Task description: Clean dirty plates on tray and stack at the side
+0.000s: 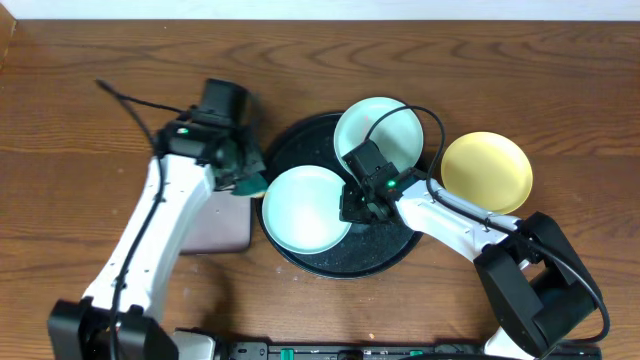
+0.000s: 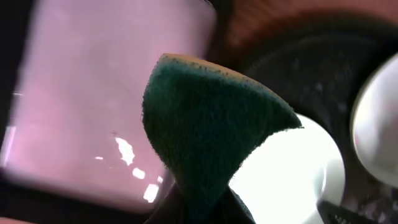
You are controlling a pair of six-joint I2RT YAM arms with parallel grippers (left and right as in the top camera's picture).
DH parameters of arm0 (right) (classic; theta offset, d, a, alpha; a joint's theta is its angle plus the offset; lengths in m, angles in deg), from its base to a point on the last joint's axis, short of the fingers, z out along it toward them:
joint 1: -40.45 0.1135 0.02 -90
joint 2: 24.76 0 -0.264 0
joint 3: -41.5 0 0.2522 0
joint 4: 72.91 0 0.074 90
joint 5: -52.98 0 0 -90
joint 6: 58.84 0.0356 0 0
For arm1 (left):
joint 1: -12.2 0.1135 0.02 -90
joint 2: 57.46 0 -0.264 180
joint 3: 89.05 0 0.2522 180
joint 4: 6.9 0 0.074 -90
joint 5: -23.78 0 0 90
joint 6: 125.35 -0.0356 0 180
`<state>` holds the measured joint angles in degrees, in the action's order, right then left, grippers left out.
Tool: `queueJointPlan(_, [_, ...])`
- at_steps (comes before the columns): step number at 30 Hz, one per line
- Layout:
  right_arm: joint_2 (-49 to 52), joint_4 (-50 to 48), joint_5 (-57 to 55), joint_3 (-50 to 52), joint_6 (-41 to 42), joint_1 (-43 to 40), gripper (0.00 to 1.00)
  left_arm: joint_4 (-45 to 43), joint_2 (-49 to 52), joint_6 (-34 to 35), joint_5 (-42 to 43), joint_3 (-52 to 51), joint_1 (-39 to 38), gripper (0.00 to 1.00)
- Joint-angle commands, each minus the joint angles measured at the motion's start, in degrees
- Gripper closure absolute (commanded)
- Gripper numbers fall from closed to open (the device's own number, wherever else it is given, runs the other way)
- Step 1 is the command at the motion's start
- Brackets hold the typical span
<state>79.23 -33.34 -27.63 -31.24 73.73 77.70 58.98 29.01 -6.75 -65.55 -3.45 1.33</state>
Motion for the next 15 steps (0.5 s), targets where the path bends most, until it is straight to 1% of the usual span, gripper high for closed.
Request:
queueJointPlan(1, [-3.10,-0.37,-0.48,-2.12,-5.68,0.55,0.99,0.20,-0.63,-2.05,-2.89,1.05,4.24,0.93])
queueJointPlan(4, [-6.01,0.61,-6.71,-2.12,-7.56,2.16,0.99,0.22,-0.63,-2.03,-2.89,1.05,5.99,0.93])
queueJointPlan(10, [-13.11,4.98,-24.74,-2.12,-11.19,6.84,0.99,0.09,-0.63,-2.03,-2.89,1.03,6.47,0.93])
queueJointPlan(15, [-17.27,8.37,-34.84,-2.12,-13.79,9.35,0.99,0.07,-0.63,-2.01,-2.91,0.98,6.47,0.93])
